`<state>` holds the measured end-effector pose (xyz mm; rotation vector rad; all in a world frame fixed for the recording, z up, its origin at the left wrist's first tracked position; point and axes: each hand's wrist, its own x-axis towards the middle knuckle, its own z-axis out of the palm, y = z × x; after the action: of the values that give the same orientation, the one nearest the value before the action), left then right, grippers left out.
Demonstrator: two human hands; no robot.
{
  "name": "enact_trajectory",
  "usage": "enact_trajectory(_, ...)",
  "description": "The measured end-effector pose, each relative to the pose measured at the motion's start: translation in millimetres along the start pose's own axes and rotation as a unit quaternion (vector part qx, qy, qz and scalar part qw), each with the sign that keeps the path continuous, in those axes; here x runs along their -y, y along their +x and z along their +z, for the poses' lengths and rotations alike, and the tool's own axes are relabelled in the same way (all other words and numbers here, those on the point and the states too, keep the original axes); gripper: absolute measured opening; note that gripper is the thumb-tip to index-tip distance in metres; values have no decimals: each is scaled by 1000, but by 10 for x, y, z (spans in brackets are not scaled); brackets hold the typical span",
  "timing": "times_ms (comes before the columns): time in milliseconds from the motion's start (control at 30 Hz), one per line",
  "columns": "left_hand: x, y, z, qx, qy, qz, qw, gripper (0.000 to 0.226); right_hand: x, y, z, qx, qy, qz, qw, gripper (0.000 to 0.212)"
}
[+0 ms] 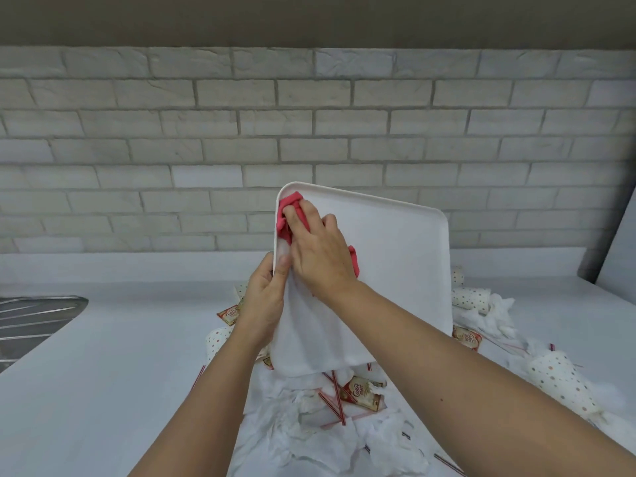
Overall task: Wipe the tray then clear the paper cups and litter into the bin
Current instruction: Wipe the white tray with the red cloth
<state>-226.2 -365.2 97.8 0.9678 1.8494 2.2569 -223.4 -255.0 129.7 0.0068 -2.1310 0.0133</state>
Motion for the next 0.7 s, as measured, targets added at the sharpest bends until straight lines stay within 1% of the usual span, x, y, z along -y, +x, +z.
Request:
enact_trajectory(33,-6,-7,5,-5,6,2,1000,33,-1,45,-49,4,-6,8,1000,52)
enact_trajectory(67,-1,-13,8,-10,12,4,1000,32,-2,85,-101,27,-14,17,999,52)
enact_trajectory(133,-8,-31,25,-18,24,10,999,39,-13,132,-179,88,-32,27,995,54)
enact_trajectory(167,-12,-33,42,-19,27,9,999,43,-27,136,-204,104,-36,29,994,56)
enact_trajectory(200,-13,-27,61,-18,27,9,999,44,-44,140,-227,107,-38,32,993,57)
enact_trajectory(300,-33,-10,125,-10,8,6,1000,31,-169,147,-275,104,-38,46,993,54)
enact_trajectory(433,-12,5,200,-5,-11,-5,1000,25,-445,57,-322,90,-53,61,993,53)
enact_trajectory(633,3,31,267,-5,-50,-20,999,21,-1130,-195,-423,87,-72,173,978,49)
enact_trajectory(700,-2,36,297,-3,-62,-23,998,22,-1327,-265,-484,83,-68,194,975,46)
